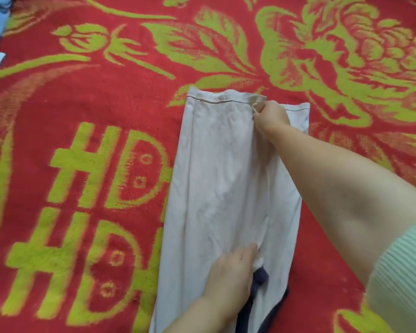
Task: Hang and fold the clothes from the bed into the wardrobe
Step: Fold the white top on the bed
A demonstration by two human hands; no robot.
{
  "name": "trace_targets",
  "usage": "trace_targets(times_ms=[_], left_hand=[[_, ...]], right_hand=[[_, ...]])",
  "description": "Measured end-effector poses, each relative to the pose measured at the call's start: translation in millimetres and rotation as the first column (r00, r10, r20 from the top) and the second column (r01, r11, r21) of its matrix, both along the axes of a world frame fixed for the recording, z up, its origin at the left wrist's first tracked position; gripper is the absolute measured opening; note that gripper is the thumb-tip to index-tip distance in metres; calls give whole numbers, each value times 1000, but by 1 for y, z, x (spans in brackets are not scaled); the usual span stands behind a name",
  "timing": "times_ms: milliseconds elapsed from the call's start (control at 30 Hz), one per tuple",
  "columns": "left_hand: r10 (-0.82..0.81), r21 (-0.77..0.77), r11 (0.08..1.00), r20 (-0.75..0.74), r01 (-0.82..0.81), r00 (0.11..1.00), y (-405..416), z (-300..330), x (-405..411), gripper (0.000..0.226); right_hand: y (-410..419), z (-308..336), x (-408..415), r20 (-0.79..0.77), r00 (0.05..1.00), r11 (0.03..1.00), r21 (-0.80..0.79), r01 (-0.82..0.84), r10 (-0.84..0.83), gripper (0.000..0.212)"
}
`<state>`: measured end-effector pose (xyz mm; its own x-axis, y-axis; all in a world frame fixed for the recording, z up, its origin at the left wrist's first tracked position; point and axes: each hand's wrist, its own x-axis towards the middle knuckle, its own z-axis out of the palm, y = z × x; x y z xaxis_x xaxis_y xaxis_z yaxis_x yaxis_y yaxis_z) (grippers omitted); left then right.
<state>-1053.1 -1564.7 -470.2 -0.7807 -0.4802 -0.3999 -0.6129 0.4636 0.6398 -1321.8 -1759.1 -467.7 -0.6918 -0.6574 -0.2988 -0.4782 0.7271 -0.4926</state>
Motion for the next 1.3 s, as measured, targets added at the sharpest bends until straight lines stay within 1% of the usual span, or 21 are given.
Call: trace_targets(times_ms=[33, 133, 200, 233, 300, 400, 467, 500, 567, 633, 700, 767, 800, 833, 867, 933, 967, 1033, 1133, 1200, 1300], left_hand=[[34, 43, 999, -22, -33, 999, 3, 1, 4, 53], [7, 36, 999, -119, -3, 993, 9, 13, 6, 55], [-5, -55, 998, -244, -8, 970, 17, 20, 1, 48], [-30, -119, 993, -281, -4, 959, 23, 24, -6, 44], [-64, -156, 988, -294, 19, 954, 33, 27, -21, 42], [-89, -62, 995, -275, 75, 957, 43, 24, -42, 51], [-45, 100, 993, -112, 56, 993, 41, 20, -54, 58], [-21, 120, 992, -73, 30, 997, 45, 11, -57, 61], [-73, 76, 994, -58, 78, 996, 43, 9, -54, 62], [-111, -16, 994, -194, 110, 975, 32, 15, -47, 54], [-78, -118, 992, -342, 39, 936, 10, 15, -42, 44], [31, -190, 975, -407, -118, 913, -33, 15, -48, 42], [99, -231, 950, -415, -210, 904, -61, 16, -53, 41], [176, -254, 921, -408, -296, 896, -92, 17, -60, 39], [251, -268, 891, -381, -366, 890, -123, 19, -68, 38], [329, -353, 841, -269, -410, 905, -185, 19, -88, 39], [332, -407, 828, -200, -387, 922, -212, 18, -100, 41], [278, -486, 834, -39, -261, 960, -256, 14, -122, 45], [246, -516, 848, 181, -121, 952, -287, 7, -137, 39], [233, -561, 822, 177, -97, 956, -291, 2, -135, 27], [209, -637, 755, 6, -157, 978, -295, -4, -123, 21]], right_hand=[[1, -1, 2, 9, 999, 998, -46, 33, -32, 21], [8, 0, 0, 119, 987, 963, -236, 131, -105, 9], [16, 8, -8, 178, 968, 909, -349, 230, -176, 9], [22, 13, -14, 168, 962, 884, -387, 264, -213, 10], [36, 22, -32, 98, 959, 866, -414, 281, -265, 9], [61, 20, -58, 10, 960, 926, -259, 274, -281, 10], [73, 12, -64, 58, 966, 957, -136, 256, -250, 16], [77, 8, -66, 86, 968, 964, -110, 243, -234, 23], [79, 6, -64, 61, 972, 969, -91, 230, -225, 46], [77, 4, -62, 35, 965, 964, -56, 261, -259, 63], [77, 2, -58, 34, 963, 963, 1, 268, -268, 56], [76, -2, -58, 31, 976, 976, 50, 212, -214, 23], [77, -2, -58, 16, 985, 984, 56, 169, -170, 19], [77, -1, -58, -5, 990, 988, 54, 142, -142, 26], [78, 0, -61, -19, 990, 990, 44, 137, -137, 26], [79, -3, -65, -54, 986, 988, -5, 156, -156, 15], [79, -5, -66, -76, 984, 987, -33, 160, -162, 19], [79, -11, -67, -132, 977, 985, -73, 156, -165, 34], [78, -16, -65, -186, 970, 986, -85, 144, -158, 38], [76, -16, -63, -199, 970, 990, -65, 128, -139, 34], [76, -14, -68, -213, 965, 986, -98, 137, -155, 26]])
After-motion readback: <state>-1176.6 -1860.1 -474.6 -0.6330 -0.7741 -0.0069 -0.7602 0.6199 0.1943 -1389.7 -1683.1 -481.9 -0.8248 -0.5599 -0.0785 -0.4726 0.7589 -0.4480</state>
